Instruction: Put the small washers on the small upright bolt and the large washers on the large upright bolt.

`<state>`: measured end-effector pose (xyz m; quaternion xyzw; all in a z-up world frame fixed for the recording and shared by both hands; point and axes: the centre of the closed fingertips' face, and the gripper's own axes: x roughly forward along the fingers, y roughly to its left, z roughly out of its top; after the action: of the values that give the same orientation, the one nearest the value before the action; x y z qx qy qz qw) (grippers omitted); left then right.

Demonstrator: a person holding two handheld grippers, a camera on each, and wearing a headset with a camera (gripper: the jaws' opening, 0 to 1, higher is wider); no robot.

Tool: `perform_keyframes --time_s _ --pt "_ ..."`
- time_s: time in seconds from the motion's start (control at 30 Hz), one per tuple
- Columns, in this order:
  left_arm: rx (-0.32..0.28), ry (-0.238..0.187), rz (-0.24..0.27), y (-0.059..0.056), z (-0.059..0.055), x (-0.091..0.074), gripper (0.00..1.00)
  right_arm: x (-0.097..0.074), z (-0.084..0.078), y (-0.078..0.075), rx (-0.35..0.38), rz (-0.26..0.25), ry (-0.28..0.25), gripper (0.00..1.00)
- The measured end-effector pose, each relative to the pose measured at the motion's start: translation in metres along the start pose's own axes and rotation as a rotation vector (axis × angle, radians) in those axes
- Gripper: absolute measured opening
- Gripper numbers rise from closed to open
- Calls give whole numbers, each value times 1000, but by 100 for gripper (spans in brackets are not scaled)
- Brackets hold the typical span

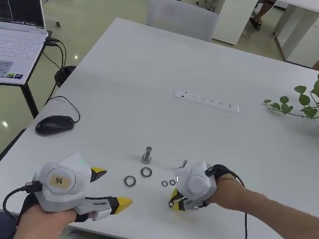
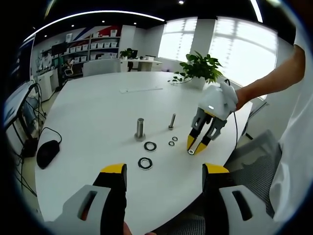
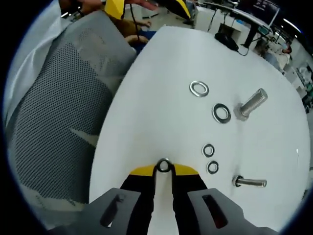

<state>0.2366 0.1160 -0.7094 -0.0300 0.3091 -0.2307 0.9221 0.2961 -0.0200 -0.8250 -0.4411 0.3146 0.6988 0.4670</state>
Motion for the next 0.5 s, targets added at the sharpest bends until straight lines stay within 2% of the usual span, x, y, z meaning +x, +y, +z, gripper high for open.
perform_keyframes --time_s 0.17,0.5 --pt "-8 4 11 4 -4 -4 62 -1 -1 1 95 -29 -23 13" --pt "-6 1 11 3 -2 -3 62 -3 -5 -1 146 -68 -5 13"
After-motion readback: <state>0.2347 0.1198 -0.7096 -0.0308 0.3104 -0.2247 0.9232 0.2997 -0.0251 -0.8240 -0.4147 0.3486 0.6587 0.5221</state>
